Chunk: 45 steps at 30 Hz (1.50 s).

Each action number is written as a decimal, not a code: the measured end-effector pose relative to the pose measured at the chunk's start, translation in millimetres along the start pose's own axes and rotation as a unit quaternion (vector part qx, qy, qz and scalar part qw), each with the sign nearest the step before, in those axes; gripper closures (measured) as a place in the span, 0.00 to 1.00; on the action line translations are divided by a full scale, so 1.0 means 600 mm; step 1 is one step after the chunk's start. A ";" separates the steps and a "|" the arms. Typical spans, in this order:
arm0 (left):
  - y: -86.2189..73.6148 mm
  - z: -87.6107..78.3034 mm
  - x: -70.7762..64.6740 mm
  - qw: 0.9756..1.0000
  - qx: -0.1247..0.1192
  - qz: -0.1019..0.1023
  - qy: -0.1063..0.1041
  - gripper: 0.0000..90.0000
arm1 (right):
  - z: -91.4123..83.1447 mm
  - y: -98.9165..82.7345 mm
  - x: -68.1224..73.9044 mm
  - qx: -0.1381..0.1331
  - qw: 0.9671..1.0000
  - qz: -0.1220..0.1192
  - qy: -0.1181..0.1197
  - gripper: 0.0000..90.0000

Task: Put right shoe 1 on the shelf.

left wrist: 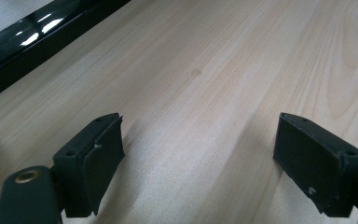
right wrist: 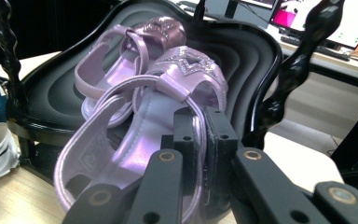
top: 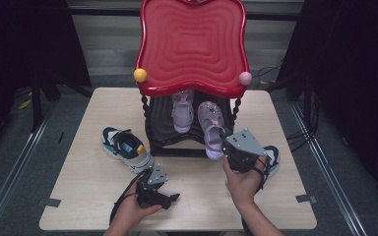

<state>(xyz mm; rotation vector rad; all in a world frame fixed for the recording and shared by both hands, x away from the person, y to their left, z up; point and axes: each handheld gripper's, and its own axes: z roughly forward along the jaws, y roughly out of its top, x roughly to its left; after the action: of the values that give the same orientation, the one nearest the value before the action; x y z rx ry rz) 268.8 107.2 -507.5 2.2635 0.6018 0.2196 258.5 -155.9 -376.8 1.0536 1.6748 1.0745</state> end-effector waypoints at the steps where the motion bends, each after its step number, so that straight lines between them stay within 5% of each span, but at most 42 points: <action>1: 0.000 0.000 0.000 1.000 0.001 -0.001 0.000 0.17 | 0.004 -0.002 0.002 0.002 1.000 0.000 0.000 0.94; 13: 0.000 0.000 0.000 1.000 0.001 0.000 0.000 0.17 | 0.032 -0.032 0.006 0.022 1.000 0.012 0.000 0.94; 45: 0.000 0.000 0.000 1.000 0.001 0.000 0.000 0.17 | 0.122 0.008 0.010 -0.004 0.998 0.026 -0.064 0.94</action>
<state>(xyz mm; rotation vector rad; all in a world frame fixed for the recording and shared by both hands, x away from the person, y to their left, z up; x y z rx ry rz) 268.6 107.2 -507.5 2.2642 0.6032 0.2196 326.6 -133.4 -392.5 1.1418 1.5490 1.0237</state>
